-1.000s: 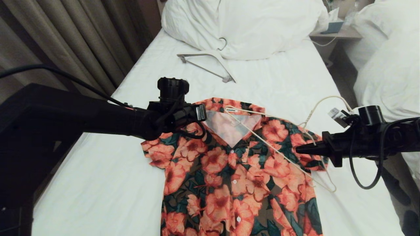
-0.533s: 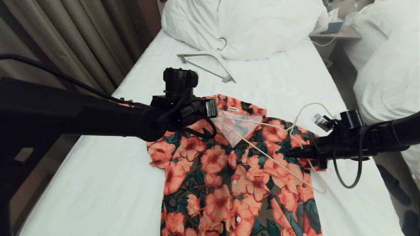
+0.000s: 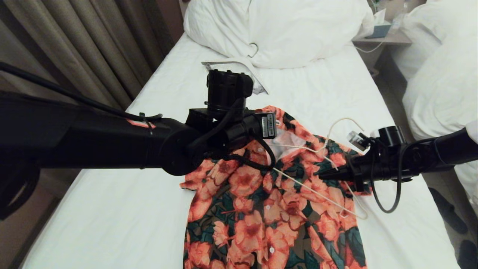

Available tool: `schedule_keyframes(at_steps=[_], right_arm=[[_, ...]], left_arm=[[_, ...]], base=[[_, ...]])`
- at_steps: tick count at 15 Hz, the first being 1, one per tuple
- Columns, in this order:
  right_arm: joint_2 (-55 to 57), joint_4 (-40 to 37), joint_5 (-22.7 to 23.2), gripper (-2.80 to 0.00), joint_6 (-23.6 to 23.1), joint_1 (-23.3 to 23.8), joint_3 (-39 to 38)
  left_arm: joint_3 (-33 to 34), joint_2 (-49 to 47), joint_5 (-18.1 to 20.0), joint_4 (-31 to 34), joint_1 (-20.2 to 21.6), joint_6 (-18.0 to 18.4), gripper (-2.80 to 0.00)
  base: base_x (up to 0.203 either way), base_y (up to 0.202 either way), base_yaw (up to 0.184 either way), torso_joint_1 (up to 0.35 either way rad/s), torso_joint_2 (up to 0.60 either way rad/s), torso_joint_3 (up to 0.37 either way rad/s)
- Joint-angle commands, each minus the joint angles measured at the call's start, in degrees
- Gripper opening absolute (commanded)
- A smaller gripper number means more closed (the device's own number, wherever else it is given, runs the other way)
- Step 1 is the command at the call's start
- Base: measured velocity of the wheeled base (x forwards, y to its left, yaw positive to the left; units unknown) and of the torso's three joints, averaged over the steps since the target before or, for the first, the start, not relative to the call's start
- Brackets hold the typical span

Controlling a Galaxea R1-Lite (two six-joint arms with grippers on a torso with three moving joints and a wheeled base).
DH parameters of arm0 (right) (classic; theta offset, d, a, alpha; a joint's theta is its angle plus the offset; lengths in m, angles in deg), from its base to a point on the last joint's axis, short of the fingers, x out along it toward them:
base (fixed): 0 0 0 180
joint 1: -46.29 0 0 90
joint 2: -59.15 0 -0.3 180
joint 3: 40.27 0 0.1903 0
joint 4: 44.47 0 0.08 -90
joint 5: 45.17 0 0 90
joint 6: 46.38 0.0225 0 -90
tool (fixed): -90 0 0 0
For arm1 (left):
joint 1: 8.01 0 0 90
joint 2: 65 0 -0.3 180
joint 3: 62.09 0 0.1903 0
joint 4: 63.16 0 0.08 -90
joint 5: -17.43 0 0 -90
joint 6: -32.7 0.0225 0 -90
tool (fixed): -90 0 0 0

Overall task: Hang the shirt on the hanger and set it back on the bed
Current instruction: Hook one side of the shirt onto the hanger

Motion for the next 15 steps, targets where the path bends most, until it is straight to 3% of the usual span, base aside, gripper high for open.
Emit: schedule_keyframes(at_steps=[1, 9, 15], right_arm=[[-0.6, 0.0, 0.4, -2.80, 0.3, 0.0, 0.3], [-7.7, 0.0, 1.6, -2.80, 2.3, -0.4, -3.1], [-13.0, 0.3, 5.7, -2.80, 2.2, -3.4, -6.6]], left_arm=[[-0.1, 0.4, -3.2, -0.1, -4.1, -0.1, -2.80], [-1.8, -1.0, -6.2, -0.1, -18.6, -2.0, -2.80], [-3.8, -3.9, -6.0, -0.1, -23.9, -2.2, -2.80]], base=[[0.000, 0.000, 0.000, 0.000, 0.00, 0.000], [0.000, 0.000, 0.000, 0.000, 0.00, 0.000], [0.000, 0.000, 0.000, 0.000, 0.00, 0.000]])
